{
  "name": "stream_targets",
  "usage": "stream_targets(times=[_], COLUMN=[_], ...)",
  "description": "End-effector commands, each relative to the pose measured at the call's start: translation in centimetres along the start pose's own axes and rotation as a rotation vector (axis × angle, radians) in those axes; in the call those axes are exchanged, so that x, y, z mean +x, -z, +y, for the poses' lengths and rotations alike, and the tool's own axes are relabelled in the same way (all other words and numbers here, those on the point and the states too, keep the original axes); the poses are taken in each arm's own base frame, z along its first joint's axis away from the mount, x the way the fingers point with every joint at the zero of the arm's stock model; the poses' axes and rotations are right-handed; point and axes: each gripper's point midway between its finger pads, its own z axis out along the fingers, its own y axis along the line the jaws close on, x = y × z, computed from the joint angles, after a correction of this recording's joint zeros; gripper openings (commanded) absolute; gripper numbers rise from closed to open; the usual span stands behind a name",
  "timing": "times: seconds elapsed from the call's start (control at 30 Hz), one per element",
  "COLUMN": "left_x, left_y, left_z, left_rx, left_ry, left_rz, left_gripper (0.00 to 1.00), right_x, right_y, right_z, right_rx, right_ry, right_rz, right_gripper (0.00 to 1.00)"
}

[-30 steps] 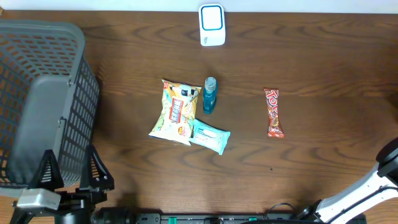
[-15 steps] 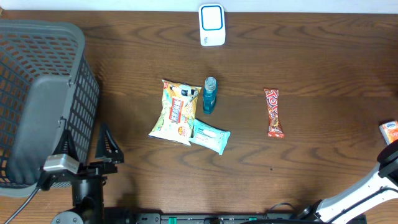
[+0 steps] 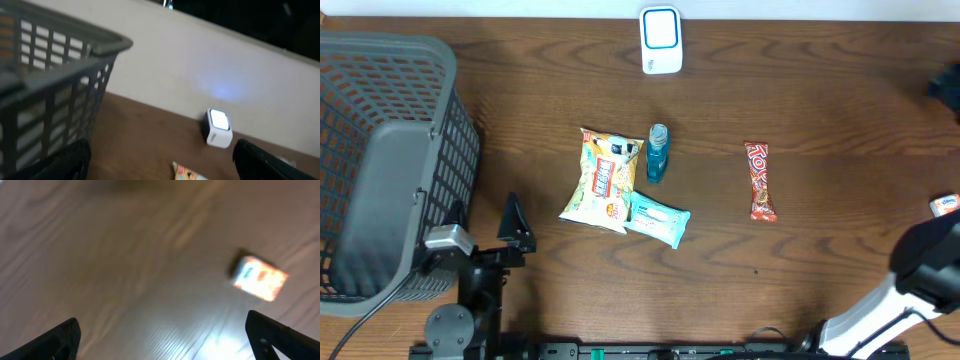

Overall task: Scan the item barcode
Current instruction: 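Reach the right gripper to the red snack bar and grasp it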

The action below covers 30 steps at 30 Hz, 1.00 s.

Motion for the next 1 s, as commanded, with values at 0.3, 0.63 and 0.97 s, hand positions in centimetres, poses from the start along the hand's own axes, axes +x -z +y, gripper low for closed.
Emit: stream_targets(times=[0.3, 0.63, 0.97], left_x=[2.9, 5.4, 5.6], left_y=[0.1, 0.5, 0.5], left_z=[0.7, 2.4, 2.8], left_rx=[-0.024, -0.102, -0.121], left_ry=[0.007, 0.003, 0.001], left_rz=[0.107, 0.204, 0.204], left_gripper=[0.91, 0.91, 0.91], right_x=[13.6, 23.3, 27.5], right_y=[1.3, -5.3, -9.7], right_z=[13.5, 15.1, 15.3], right_rx=[0.034, 0.099, 0.061], right_ry=[0.474, 0.65, 0.745], right_rz=[0.098, 0.146, 0.116], right_gripper=[0.88, 0.79, 0.48])
